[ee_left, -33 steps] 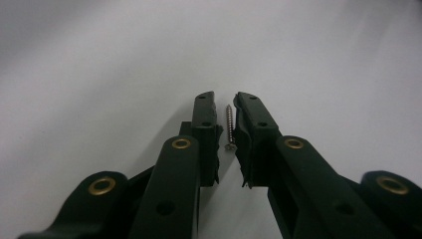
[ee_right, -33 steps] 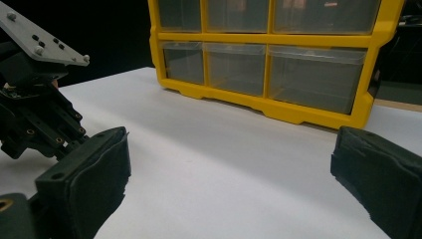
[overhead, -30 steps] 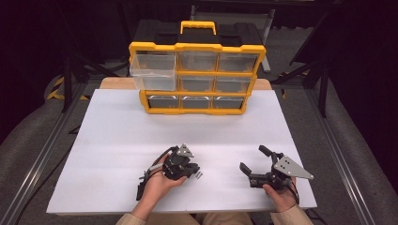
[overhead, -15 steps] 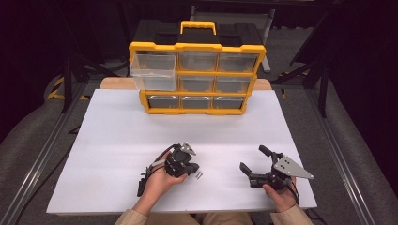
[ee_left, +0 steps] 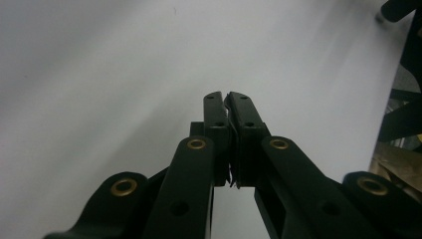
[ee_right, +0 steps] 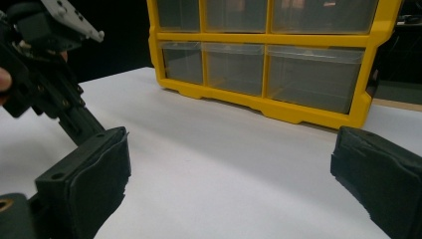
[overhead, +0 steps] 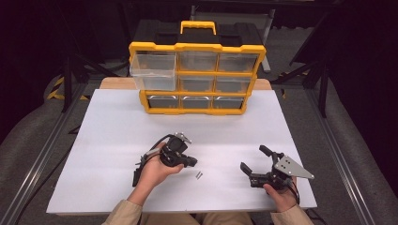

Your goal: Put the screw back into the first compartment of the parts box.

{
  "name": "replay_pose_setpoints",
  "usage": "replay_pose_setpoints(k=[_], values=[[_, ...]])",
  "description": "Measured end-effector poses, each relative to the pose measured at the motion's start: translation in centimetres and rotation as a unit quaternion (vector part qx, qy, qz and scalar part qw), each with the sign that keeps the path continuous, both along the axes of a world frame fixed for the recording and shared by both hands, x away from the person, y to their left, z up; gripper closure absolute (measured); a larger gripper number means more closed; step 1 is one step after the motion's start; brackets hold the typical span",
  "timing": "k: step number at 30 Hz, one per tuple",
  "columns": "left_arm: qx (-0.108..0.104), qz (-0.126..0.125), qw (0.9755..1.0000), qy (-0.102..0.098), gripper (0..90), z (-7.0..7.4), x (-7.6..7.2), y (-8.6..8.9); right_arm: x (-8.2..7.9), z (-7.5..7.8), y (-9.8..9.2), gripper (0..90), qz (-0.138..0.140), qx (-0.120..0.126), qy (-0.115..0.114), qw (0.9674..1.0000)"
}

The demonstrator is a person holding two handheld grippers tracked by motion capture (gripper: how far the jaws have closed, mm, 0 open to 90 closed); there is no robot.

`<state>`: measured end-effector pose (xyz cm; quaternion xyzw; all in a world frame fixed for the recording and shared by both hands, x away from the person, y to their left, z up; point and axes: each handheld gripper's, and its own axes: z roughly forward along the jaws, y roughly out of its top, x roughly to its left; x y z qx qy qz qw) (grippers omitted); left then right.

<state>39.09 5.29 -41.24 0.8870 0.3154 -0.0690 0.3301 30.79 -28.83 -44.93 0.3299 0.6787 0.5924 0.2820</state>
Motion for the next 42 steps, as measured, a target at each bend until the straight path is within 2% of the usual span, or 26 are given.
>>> replay_pose_setpoints(k=[5, 7, 11, 16, 19, 20, 22, 25, 27, 28, 32, 37, 39, 42], values=[[0.015, -0.003, 0.9999, 0.001, 88.1, 2.0, 0.5, 0.7, 0.0, 0.0, 0.0, 2.6, 0.0, 0.0, 0.0, 1.0], [0.014, -0.005, 0.9999, 0.002, 88.1, 2.9, 0.7, 1.0, 0.0, 0.0, 0.0, 2.7, 0.001, 0.0, 0.0, 1.0], [0.011, -0.001, 0.9999, 0.007, 88.1, 5.2, 1.3, 1.9, 0.0, 0.0, 0.0, 2.6, 0.002, 0.0, 0.0, 1.0], [0.028, 0.003, 0.9996, 0.007, 88.1, 7.7, 1.8, 2.7, 0.0, 0.0, 0.0, 2.6, 0.003, 0.0, 0.001, 1.0], [0.026, 0.007, 0.9996, 0.007, 88.0, 9.5, 2.2, 3.4, 0.0, 0.0, 0.1, 2.6, 0.004, 0.001, 0.001, 1.0], [0.026, 0.007, 0.9996, 0.007, 88.0, 9.5, 2.2, 3.4, 0.0, 0.0, 0.1, 2.6, 0.004, 0.0, 0.001, 1.0], [0.027, 0.014, 0.9995, 0.008, 88.1, 10.9, 2.3, 3.8, 0.0, 0.0, 0.0, 2.6, 0.004, 0.0, 0.001, 1.0], [0.042, 0.018, 0.999, 0.002, 88.1, 12.4, 2.5, 4.1, 0.0, 0.0, 0.0, 2.6, 0.004, 0.0, 0.002, 1.0], [0.056, 0.019, 0.9982, 0.003, 88.1, 14.0, 2.6, 4.2, 0.0, 0.0, 0.0, 2.5, 0.004, -0.001, 0.003, 1.0], [0.056, 0.019, 0.9982, 0.003, 88.1, 14.0, 2.6, 4.2, 0.1, 0.0, 0.0, 2.5, 0.004, 0.0, 0.005, 1.0], [0.069, 0.019, 0.9974, 0.002, 88.1, 16.1, 2.8, 4.4, 0.1, 0.0, 0.0, 2.5, 0.005, -0.002, 0.004, 1.0], [0.066, 0.022, 0.9975, 0.009, 88.0, 18.6, 3.3, 4.8, 0.1, 0.0, 0.0, 2.5, 0.007, -0.001, 0.003, 1.0], [0.066, 0.023, 0.9975, 0.013, 88.0, 18.9, 3.4, 4.9, 0.0, 0.1, 0.0, 2.5, 0.007, -0.001, 0.003, 1.0], [0.071, 0.03, 0.997, 0.009, 88.0, 20.4, 3.8, 5.1, 0.0, 0.1, 0.0, 2.6, 0.005, 0.001, 0.004, 1.0]])
